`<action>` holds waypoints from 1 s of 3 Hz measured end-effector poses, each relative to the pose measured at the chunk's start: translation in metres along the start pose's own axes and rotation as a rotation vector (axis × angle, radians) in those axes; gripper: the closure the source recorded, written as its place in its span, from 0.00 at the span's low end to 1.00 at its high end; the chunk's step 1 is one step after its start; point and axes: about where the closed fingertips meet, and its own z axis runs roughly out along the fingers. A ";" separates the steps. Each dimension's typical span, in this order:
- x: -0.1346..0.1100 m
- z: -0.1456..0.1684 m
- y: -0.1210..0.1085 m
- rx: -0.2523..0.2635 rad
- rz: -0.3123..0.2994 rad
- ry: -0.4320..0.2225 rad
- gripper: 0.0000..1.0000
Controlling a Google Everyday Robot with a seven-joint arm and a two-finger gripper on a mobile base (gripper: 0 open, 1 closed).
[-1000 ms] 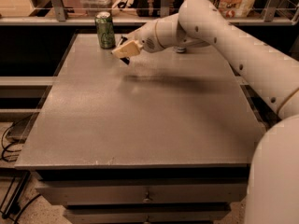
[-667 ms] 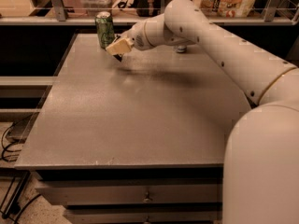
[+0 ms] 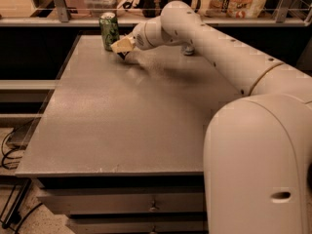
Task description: Move rxbar chocolate near green can
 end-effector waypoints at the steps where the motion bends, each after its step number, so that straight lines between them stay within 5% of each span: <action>1: 0.002 0.008 -0.014 0.034 0.035 0.004 0.36; 2: -0.009 0.003 -0.017 0.041 0.028 -0.032 0.13; 3: -0.008 0.007 -0.015 0.036 0.029 -0.027 0.00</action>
Offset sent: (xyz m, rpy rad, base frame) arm 0.0198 -0.0082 0.0296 0.0619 -0.0713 -0.0386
